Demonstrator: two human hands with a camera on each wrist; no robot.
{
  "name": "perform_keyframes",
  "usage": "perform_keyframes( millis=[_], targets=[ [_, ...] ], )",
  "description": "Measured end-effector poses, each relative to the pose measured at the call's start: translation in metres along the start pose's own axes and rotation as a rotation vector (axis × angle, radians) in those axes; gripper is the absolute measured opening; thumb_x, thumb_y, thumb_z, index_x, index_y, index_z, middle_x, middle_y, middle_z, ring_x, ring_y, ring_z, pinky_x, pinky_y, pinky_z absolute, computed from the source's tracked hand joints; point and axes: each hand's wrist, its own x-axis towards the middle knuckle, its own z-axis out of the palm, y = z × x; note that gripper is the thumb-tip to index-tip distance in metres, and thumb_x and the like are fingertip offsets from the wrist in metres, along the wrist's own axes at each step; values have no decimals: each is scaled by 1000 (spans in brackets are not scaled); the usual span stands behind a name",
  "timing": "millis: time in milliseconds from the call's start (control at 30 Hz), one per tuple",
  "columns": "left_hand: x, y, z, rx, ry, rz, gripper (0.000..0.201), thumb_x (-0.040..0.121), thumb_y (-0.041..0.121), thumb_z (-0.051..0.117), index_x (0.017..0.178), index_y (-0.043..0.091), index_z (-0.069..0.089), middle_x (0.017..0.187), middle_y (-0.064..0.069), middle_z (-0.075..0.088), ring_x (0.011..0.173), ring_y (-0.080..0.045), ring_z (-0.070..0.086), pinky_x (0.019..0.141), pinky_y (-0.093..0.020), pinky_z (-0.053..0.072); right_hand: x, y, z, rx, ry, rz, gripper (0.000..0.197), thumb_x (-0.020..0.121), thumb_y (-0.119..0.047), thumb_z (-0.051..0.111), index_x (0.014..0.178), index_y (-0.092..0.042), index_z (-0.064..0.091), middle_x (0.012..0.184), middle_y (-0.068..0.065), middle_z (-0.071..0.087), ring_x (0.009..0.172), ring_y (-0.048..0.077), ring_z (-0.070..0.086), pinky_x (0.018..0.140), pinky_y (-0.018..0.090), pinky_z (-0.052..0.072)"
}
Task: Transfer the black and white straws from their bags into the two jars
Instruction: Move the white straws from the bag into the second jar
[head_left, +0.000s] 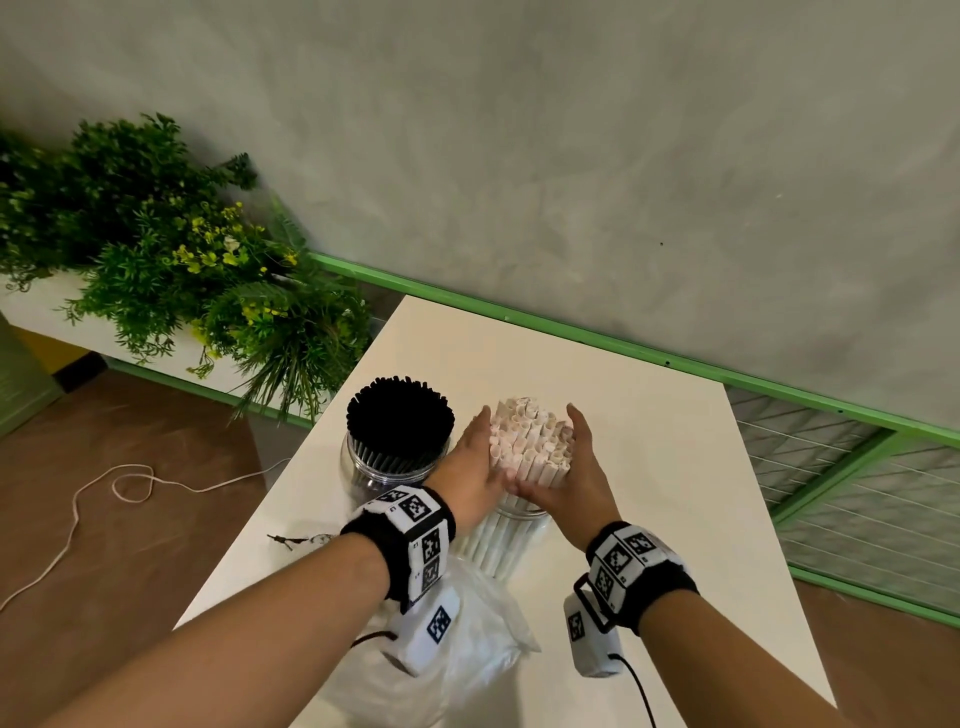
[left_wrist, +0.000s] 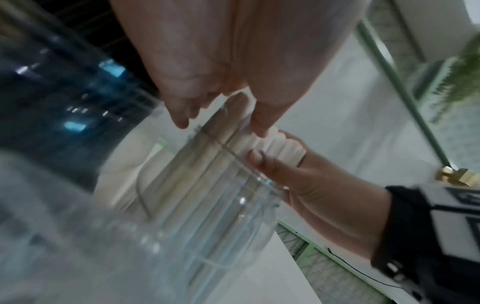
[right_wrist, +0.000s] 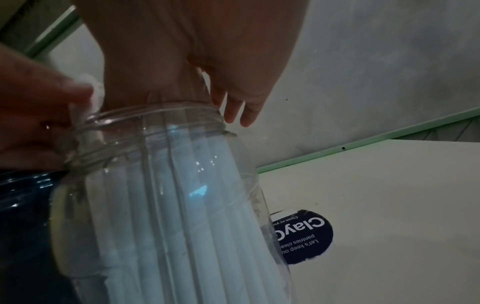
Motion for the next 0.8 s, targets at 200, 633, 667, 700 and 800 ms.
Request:
perform_keyframes(
  millis=[200,633,667,700,800],
  targets=[
    [-2,6,-6,-8,128,1,61,100,24,40,152,15,7,124,-14,57,113,-27,55,92,-29,40,2,-12,1,42,72,-95,97,70,-42,79,147,-23,22,133,-7,34,124,7,37,102,25,31],
    [-1,6,-2,17,188,14,54,97,9,43,148,13,27,142,-10,43,126,-22,44,104,-22,30,-10,-6,-1,-258,34,-240,66,93,-12,57,149,-21,23,145,9,29,129,27,36,111,43,32],
    [0,9,-2,-11,200,11,54,96,8,45,147,14,30,142,-9,43,126,-20,45,103,-19,29,-10,-8,-2,-252,35,-217,63,94,-11,54,149,-20,23,145,9,29,129,28,36,111,42,31],
    [0,10,-2,-36,210,14,53,95,8,46,146,14,33,141,-8,44,126,-20,46,102,-17,29,-10,-8,-3,-246,24,-193,61,95,-11,52,149,-18,22,147,10,27,130,28,34,112,42,29],
    [-2,9,0,-126,245,0,53,91,6,53,142,18,40,134,-6,47,117,-19,51,100,-18,33,-13,-9,-10,-250,-44,-140,63,94,-23,45,150,-21,17,155,5,16,137,27,25,113,35,21]
  ],
)
